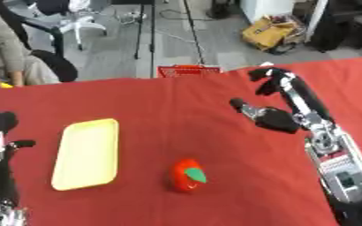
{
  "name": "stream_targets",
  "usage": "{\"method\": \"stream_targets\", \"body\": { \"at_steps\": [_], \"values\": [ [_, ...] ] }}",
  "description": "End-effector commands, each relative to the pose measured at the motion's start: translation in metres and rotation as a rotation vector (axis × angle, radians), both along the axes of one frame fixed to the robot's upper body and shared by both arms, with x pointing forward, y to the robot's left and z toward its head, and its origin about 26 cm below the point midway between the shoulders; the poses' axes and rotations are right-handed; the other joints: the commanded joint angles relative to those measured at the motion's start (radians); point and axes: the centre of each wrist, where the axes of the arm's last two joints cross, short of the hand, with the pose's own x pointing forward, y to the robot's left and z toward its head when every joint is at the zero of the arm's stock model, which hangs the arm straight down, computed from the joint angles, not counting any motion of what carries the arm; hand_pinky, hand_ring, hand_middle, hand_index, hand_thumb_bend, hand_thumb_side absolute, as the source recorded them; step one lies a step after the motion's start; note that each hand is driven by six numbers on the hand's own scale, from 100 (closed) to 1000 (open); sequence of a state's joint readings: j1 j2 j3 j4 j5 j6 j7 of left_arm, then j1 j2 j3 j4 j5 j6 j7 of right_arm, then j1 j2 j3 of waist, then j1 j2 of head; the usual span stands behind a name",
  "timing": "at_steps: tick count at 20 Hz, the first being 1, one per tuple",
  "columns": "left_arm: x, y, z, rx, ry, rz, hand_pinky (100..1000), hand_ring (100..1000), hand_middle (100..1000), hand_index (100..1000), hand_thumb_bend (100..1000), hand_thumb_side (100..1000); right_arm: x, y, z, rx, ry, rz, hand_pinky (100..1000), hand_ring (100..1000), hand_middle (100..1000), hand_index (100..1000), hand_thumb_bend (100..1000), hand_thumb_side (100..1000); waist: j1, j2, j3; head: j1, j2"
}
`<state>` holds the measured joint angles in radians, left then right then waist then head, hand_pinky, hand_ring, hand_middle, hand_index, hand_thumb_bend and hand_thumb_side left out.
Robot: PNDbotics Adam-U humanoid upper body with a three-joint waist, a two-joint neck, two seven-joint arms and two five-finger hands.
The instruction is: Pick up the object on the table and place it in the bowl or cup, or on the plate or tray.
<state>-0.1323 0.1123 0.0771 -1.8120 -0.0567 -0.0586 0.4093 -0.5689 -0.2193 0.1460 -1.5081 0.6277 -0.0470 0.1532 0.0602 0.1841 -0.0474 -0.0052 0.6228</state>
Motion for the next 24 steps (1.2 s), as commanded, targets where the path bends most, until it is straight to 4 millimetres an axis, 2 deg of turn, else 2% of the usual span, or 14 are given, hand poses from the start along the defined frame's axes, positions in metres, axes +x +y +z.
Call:
{"method": "stream_targets", "body": {
  "at_steps": [1,6,15,19,24],
  "values": [
    [0.000,0.003,0.006,0.017,-0.018,-0.004,516,822,777,719,642,870,0.006,0.004,-0.001,-0.080,0.024,0.061,651,624,734,837,597,483,0.000,-0.026,0.002,-0.005,-0.005],
    [0.000,0.002,0.005,0.017,-0.016,-0.008,516,821,777,719,643,870,0.014,0.028,-0.019,-0.163,0.112,0.176,650,625,739,834,600,457,-0.001,-0.028,0.006,-0.010,-0.004],
    [0.000,0.002,0.005,0.014,-0.016,-0.012,516,821,776,719,643,871,0.026,0.060,-0.039,-0.199,0.164,0.220,646,622,737,834,603,446,0.002,-0.027,0.012,-0.012,-0.006],
    [0.000,0.001,0.005,0.013,-0.016,-0.013,516,821,776,720,644,871,0.028,0.065,-0.049,-0.212,0.181,0.217,645,622,737,837,606,442,0.004,-0.026,0.014,-0.012,-0.006],
    [0.000,0.002,0.005,0.013,-0.014,-0.013,517,820,776,720,646,872,0.029,0.062,-0.057,-0.251,0.216,0.234,639,620,732,838,611,428,0.002,-0.026,0.014,-0.012,-0.004]
  ]
}}
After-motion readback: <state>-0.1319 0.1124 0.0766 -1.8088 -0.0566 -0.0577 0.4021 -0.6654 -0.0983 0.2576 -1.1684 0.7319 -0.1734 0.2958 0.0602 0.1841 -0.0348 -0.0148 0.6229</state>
